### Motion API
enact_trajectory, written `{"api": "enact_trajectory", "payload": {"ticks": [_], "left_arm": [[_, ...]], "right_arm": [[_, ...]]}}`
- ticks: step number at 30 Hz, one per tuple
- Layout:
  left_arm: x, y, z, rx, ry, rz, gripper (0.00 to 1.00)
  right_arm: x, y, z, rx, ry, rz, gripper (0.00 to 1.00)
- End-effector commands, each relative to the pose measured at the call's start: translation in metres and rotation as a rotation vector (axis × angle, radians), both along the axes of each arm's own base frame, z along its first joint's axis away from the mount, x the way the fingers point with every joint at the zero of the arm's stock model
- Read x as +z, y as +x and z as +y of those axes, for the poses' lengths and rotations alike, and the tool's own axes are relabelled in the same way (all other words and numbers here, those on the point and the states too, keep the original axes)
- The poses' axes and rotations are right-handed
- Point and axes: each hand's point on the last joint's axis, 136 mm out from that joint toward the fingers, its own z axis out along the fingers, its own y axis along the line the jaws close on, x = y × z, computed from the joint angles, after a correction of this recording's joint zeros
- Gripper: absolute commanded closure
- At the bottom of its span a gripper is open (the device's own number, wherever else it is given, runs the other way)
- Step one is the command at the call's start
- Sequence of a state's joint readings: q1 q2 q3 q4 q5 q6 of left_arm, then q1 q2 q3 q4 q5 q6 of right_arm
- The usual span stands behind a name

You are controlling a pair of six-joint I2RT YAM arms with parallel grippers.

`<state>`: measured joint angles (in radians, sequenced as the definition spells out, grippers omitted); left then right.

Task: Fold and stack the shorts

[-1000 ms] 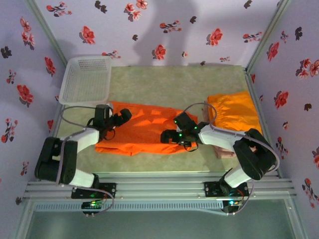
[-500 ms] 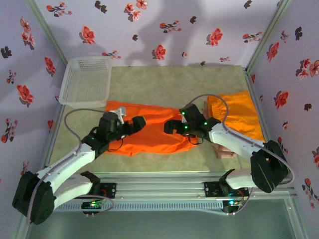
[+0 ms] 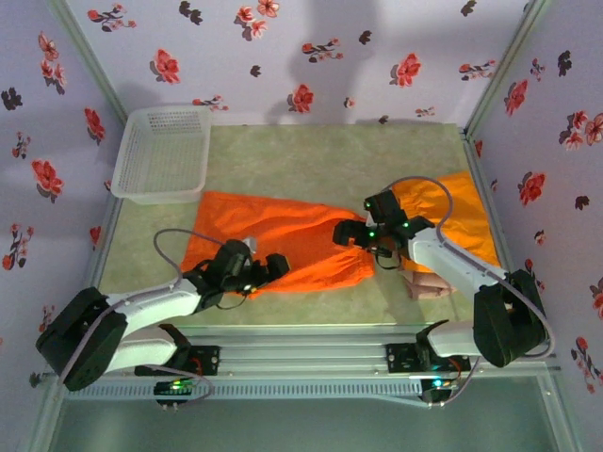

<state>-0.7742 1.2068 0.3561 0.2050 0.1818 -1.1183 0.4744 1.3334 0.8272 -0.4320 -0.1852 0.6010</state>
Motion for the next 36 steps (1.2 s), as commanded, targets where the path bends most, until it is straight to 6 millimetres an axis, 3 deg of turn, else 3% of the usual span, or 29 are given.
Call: {"api": "enact_trajectory", "payload": {"ticks": [1,7,24,31,36], "left_arm": [[-0.017,-0.002,0.012,0.05,0.036,0.007,0.01],[-0.015,0.001,0.015,0.061,0.046,-0.014,0.0],[-0.026,0.001,0.015,0.052,0.074,-0.003,0.0],[-0.028,0.002,0.014,0.051,0.076,0.002,0.01],[-0.025,0.003,0.012,0.052,0.067,-0.006,0.01]], "right_arm": [[-0.013,-0.006,-0.018,-0.012,-0.077,0.028,0.01],[-0.03,-0.003,-0.028,-0.03,-0.112,0.079,0.01],[-0.075,-0.007,-0.035,-0.06,-0.153,0.185,0.25],[-0.086,-0.006,-0.03,-0.057,-0.137,0.203,0.42],[-0.1,-0.008,-0.031,-0.055,-0.155,0.232,0.7]]}}
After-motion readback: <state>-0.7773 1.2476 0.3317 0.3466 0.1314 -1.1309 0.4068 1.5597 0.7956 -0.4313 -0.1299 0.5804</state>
